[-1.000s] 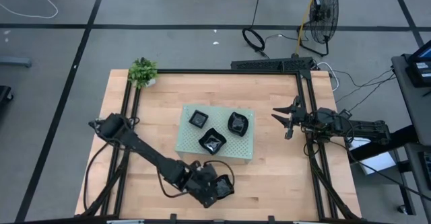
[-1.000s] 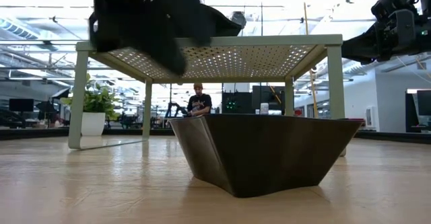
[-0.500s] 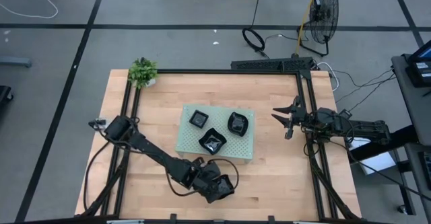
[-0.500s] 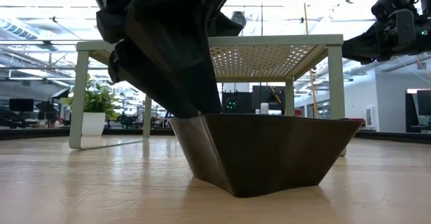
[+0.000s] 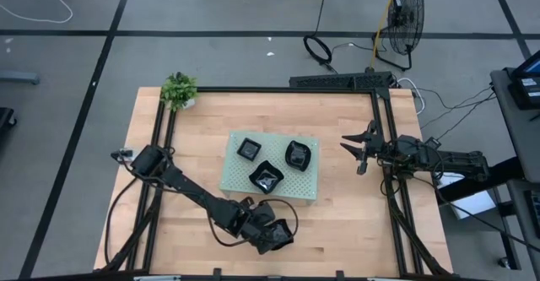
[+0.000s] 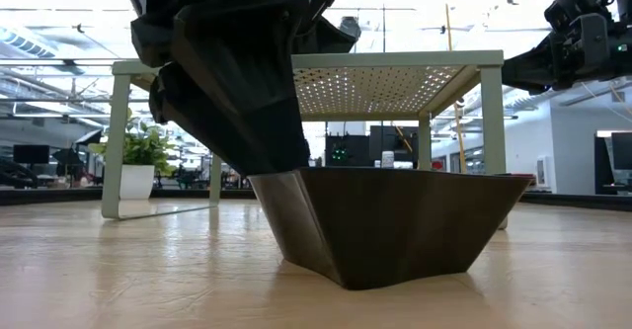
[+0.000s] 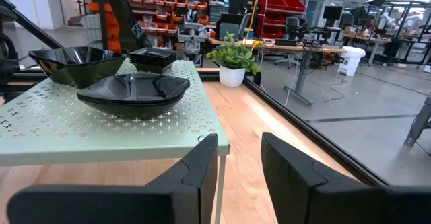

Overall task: Pick & Place Mini shaped plates
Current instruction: Stack the distorted square plate on top of the distorted square plate on the shelf

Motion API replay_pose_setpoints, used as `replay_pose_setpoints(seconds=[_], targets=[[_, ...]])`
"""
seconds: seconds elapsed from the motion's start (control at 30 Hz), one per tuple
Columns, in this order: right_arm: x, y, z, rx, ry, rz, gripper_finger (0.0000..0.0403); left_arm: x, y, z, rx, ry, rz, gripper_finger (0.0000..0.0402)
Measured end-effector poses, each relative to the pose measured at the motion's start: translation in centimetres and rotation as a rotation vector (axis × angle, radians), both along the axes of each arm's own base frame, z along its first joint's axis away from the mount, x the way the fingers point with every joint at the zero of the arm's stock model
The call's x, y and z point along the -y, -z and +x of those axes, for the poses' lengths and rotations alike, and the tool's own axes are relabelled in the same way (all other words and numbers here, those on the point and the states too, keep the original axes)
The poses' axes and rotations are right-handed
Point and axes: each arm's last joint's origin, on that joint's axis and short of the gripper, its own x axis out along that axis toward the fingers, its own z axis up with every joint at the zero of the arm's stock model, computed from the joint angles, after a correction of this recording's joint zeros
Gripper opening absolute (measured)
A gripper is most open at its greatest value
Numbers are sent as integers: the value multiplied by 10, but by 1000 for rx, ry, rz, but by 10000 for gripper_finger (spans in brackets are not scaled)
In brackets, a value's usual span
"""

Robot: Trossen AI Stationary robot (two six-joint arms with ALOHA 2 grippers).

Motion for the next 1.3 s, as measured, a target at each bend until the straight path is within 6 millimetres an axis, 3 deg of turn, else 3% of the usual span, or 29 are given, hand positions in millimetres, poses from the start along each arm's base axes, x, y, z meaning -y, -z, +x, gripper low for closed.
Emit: replay_pose_setpoints(seconds=[0.17, 0.37, 1.07, 1.17, 1.3], targets=[[0, 0, 0, 0, 0, 0, 102, 1, 2, 0, -3, -6, -5, 165], [0, 0, 0, 0, 0, 0, 102, 4, 19, 4, -28, 12, -27, 165], [0, 0, 0, 0, 0, 0, 102, 2, 18, 5, 2, 29, 41, 164], [0, 0, 0, 0, 0, 0, 102, 2, 18, 5, 0, 30, 38, 142], [0, 0, 0, 0, 0, 0, 102, 2, 18, 6, -14, 39, 12, 71]])
